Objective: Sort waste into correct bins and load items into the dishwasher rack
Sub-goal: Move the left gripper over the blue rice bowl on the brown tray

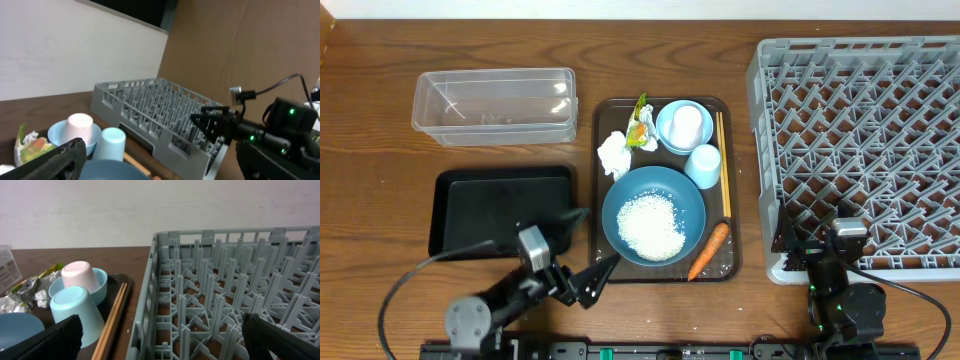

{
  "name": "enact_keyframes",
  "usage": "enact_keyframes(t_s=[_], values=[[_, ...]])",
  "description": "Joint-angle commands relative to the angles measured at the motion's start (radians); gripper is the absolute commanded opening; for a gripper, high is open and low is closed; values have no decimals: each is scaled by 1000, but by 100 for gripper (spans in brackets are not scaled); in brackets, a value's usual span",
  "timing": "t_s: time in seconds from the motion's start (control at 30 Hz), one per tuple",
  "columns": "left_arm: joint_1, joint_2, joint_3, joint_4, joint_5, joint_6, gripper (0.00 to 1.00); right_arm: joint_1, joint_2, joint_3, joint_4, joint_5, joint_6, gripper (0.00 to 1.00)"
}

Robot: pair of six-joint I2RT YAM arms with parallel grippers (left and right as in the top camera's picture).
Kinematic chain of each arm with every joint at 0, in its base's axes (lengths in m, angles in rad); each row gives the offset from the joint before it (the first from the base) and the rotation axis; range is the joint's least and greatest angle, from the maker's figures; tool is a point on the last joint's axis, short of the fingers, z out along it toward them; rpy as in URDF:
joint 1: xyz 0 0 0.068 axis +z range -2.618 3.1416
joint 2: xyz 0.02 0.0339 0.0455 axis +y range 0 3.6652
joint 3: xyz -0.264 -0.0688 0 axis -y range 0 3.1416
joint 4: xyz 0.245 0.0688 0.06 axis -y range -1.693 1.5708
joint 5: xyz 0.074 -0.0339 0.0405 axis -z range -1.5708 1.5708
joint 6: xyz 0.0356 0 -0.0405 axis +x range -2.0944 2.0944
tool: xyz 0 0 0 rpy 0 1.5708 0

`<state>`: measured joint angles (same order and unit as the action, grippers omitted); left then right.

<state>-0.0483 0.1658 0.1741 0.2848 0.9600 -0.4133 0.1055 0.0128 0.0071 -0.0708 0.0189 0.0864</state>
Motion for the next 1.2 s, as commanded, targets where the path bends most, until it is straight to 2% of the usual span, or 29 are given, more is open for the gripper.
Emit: enact_keyframes(t_s=[0.0,0.17,0.3,0.4,0.5,0.63,0.77,1.0,1.07,1.17], values=[[4,140,105,-73,15,72,98,25,0,-2,-3,0,-13,99],[4,417,307,-384,-88,135,98,25,0,-2,-3,0,-13,99],[4,606,453,-576,-78,184,98,25,0,-2,-3,0,-13,99],[4,679,497,-579,33,184,98,25,0,-2,-3,0,-13,99],[4,705,498,-514,132,180,98,25,0,-2,-3,0,-13,99],[3,707,499,-504,131,159,98,25,0,-2,-3,0,-13,100],[-24,707,535,-581,-36,135,98,25,0,-2,-3,0,-13,99],[-177,747,759,-1012,-673,143,98,25,0,-2,-3,0,-13,99],[-230,753,792,-1033,-745,143,98,25,0,-2,-3,0,-13,99],[-283,749,793,-994,-690,142,98,25,0,-2,-3,0,-13,99]])
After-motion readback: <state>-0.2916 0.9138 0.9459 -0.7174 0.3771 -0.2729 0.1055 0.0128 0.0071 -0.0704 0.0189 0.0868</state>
